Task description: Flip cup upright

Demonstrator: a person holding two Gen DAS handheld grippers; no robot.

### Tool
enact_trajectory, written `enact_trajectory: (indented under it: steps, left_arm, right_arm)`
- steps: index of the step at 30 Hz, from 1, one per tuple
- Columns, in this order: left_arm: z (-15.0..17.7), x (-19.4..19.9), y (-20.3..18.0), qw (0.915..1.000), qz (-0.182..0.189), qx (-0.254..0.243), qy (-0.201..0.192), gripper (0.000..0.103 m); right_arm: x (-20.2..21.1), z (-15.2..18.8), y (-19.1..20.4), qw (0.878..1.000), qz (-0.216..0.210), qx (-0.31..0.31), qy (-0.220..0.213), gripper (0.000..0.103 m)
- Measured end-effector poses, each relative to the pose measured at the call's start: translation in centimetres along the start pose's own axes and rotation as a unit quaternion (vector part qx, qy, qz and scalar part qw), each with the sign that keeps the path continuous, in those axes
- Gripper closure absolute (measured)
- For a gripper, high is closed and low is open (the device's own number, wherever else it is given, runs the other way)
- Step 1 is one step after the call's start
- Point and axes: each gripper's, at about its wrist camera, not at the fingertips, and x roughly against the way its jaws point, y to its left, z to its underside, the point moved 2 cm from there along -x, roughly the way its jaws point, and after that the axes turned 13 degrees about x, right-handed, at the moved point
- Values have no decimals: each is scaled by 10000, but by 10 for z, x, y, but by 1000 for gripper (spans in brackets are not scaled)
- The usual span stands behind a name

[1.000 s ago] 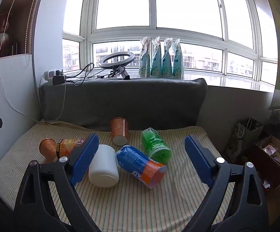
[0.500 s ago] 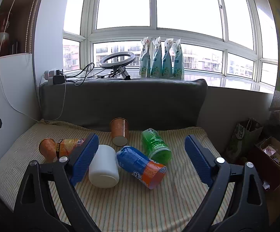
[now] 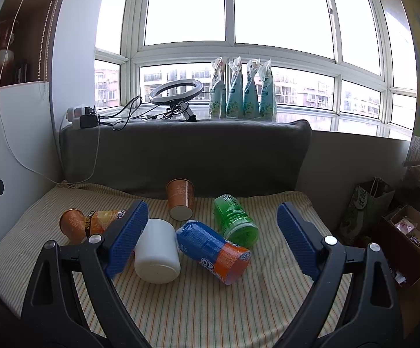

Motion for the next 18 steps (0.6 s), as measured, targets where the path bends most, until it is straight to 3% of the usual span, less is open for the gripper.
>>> enact_trajectory:
  steps: [18]
  left_arm:
    - [6, -11, 0, 9998, 6, 22, 188, 13]
  right_arm:
    - [-6, 3, 1, 10000, 5, 9, 70, 10]
